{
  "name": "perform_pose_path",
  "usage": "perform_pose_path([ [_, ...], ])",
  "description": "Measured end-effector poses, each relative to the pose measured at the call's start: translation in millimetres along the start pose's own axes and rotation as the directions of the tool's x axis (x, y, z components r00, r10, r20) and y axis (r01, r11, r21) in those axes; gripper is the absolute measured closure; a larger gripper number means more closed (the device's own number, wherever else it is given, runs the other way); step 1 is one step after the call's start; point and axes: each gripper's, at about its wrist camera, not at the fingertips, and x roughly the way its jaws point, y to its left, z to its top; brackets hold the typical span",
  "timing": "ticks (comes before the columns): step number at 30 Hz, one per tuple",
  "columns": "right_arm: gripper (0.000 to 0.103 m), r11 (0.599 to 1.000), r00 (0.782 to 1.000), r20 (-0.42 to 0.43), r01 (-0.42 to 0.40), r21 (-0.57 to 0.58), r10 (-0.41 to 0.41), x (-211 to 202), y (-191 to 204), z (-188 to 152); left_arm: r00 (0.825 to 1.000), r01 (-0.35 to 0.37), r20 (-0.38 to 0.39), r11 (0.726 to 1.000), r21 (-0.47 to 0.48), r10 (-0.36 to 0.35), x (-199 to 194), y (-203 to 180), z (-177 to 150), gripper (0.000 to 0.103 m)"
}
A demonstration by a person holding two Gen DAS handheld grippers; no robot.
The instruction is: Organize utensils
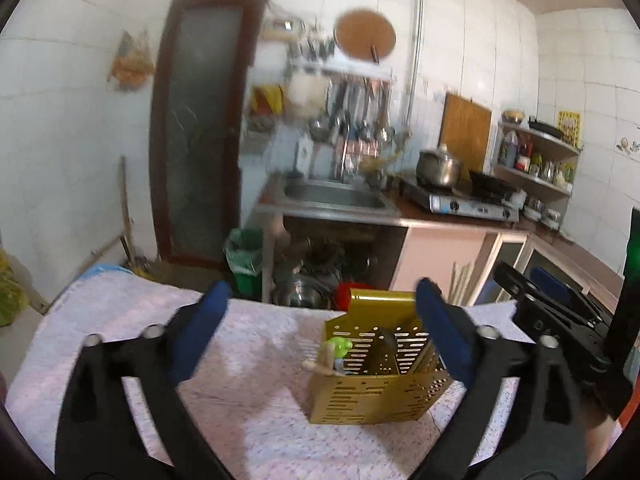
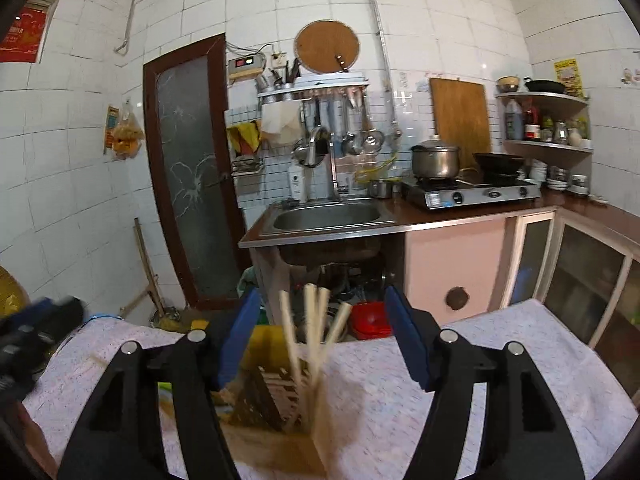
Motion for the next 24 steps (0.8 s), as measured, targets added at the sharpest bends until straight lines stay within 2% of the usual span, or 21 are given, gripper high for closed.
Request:
perform_pose_path([
  [1, 0.035, 1.000, 1.000, -0.002, 0.002, 0.002, -0.002, -10, -3, -1, 1.000, -0.007, 0.014, 1.000, 0.000, 0.007, -14, 2, -1, 0.005],
  [3, 0.024, 1.000, 1.000, 0.001, 0.014, -0.007, -0.014, -36, -10, -8, 0.999, -0.025, 0.035, 1.000, -0.001, 0.025, -39, 6, -6, 0.005],
  [5, 0.017, 0.999, 1.000, -0.001, 0.024, -0.023, -0.024, -60, -13, -19, 0.999, -0.030, 0.025, 1.000, -0.008, 0.031, -59, 11, -14, 0.005],
  [9, 0.005, 0.998, 1.000, -0.008, 0.028, -0.056, -0.028, -114, -12, -59, 0.998, -0.059, 0.016, 0.998, -0.019, 0.059, -96, 23, -47, 0.005],
  [11, 0.005, 0.998, 1.000, -0.015, 0.023, -0.051, -0.024, -131, -10, -77, 0.997, -0.074, 0.017, 0.997, -0.002, 0.074, -114, 26, -69, 0.005],
  [17, 0.005, 0.996, 0.999, -0.027, 0.029, -0.079, -0.031, -173, 7, -149, 0.994, -0.094, -0.052, 0.995, 0.030, 0.095, -144, 31, -138, 0.005],
  [22, 0.005, 0.996, 0.999, -0.031, 0.023, -0.089, -0.026, -187, 16, -178, 0.990, -0.129, -0.044, 0.990, 0.049, 0.131, -153, 35, -181, 0.005],
  [24, 0.005, 0.995, 0.999, -0.033, 0.014, -0.097, -0.017, -187, 19, -186, 0.988, -0.151, -0.031, 0.987, 0.047, 0.152, -154, 38, -189, 0.005],
])
